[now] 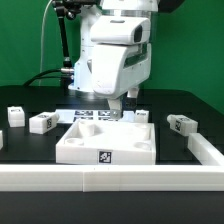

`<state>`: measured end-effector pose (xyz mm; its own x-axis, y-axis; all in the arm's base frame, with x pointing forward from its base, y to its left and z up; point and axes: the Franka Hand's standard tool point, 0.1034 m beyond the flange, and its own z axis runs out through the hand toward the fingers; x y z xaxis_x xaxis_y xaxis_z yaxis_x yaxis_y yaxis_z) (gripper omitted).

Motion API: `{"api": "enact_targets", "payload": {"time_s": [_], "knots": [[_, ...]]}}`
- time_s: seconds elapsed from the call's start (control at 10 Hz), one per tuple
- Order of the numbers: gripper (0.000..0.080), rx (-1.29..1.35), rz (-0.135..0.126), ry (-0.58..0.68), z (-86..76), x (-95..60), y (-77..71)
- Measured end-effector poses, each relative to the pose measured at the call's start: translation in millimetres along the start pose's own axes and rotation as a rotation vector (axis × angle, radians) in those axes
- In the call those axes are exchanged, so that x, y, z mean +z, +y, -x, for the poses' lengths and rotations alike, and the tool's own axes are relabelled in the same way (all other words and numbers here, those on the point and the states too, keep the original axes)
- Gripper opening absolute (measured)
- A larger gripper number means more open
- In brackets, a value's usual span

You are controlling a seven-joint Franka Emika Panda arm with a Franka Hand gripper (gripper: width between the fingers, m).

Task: Assemble one leg

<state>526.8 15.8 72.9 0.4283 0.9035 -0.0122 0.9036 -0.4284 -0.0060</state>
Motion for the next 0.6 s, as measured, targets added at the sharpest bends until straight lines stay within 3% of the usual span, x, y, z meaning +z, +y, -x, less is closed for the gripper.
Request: {"api": "enact_targets", "payload": {"time_s": [0.3,0.4,0.5,0.6], "knots": [[0.0650,-0.026,0.007,0.006,-0.4,2.1,-1.9],[0.0650,-0.058,0.017,0.016,-1.7,8.3,-11.9],[0.0650,-0.090,0.017,0.024,-7.2,15.9,-32.0],[0.0650,-0.116,-0.002,0.021,-8.7,22.6,-47.1]]}}
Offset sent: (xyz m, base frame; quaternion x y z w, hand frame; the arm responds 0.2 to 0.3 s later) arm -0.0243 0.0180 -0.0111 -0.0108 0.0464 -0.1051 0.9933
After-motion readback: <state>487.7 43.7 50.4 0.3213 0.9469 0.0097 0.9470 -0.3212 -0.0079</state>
